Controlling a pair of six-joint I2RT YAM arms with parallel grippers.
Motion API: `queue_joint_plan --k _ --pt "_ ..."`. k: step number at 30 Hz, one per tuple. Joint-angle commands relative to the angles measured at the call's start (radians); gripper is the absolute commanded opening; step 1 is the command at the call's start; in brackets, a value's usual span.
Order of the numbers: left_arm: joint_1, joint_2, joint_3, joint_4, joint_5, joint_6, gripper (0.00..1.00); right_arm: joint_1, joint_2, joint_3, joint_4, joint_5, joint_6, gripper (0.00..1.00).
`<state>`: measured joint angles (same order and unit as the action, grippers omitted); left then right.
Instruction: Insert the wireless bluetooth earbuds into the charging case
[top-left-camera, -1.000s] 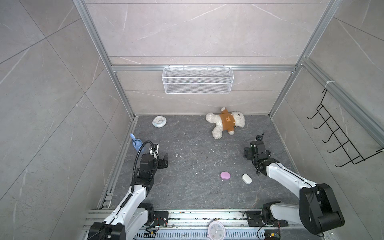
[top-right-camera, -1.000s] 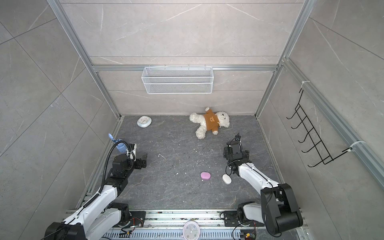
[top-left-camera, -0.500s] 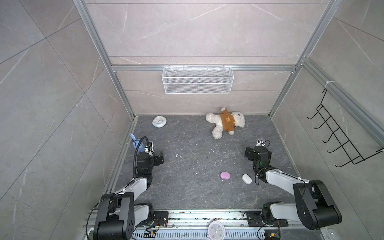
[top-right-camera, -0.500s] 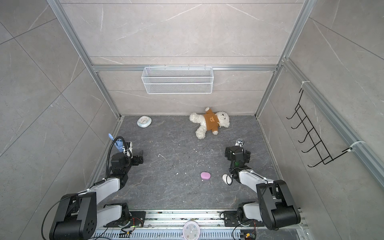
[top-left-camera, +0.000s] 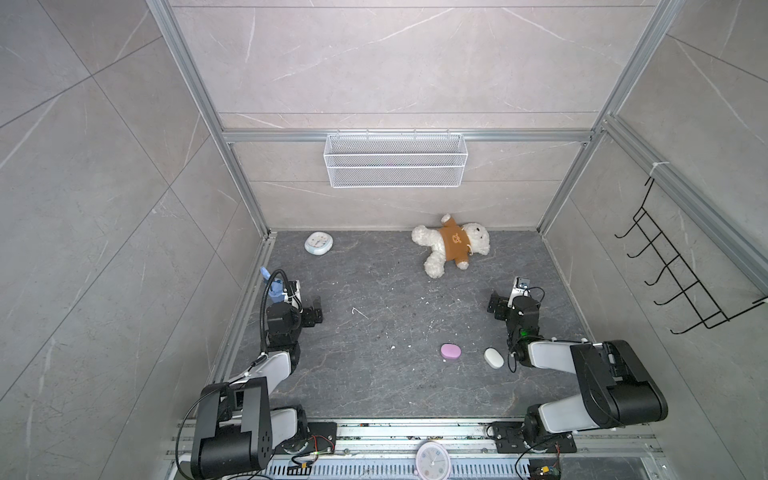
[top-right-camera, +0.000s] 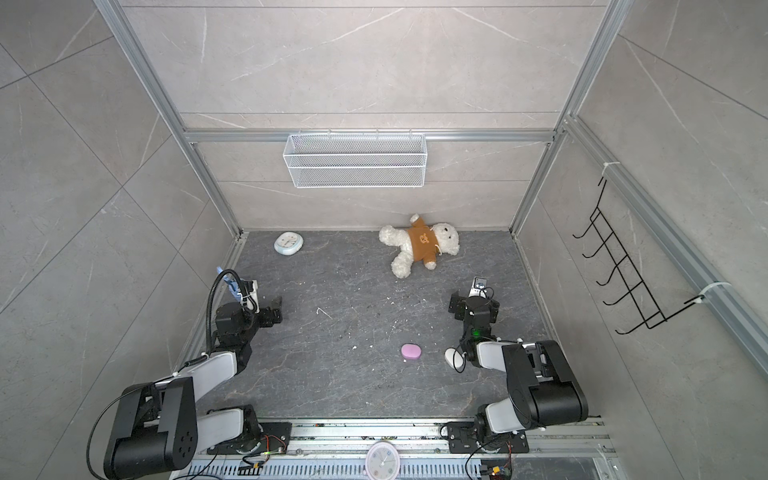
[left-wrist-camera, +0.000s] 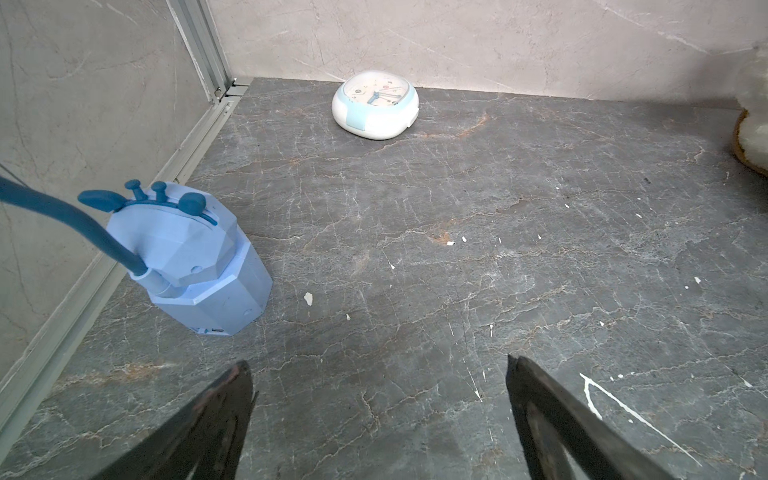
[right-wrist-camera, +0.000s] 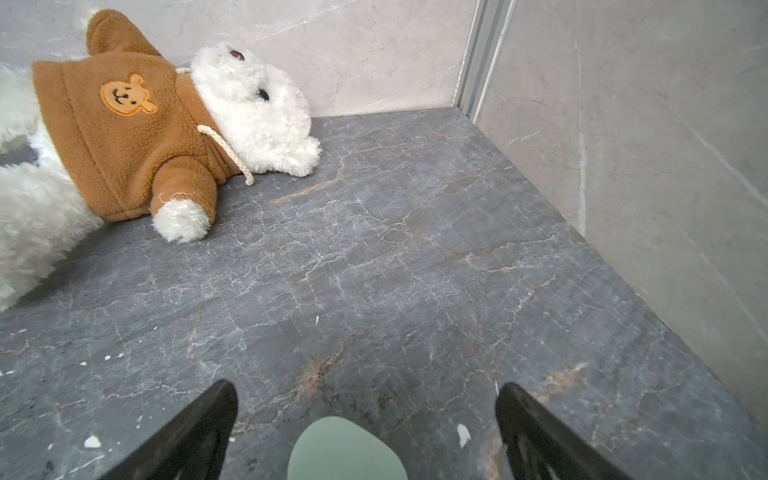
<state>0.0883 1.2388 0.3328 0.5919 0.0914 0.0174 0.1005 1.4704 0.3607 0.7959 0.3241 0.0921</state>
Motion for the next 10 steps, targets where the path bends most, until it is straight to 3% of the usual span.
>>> queue_joint_plan --k 1,10 --pt "0.005 0.007 0.038 0.042 0.028 -0.013 0.97 -0.002 0.013 0.022 0.034 -0.023 -0.014 1.0" --pt "0.005 0.007 0.04 0.041 0.034 -0.01 0.97 -0.002 0.013 0.021 0.036 -0.023 -0.014 1.0"
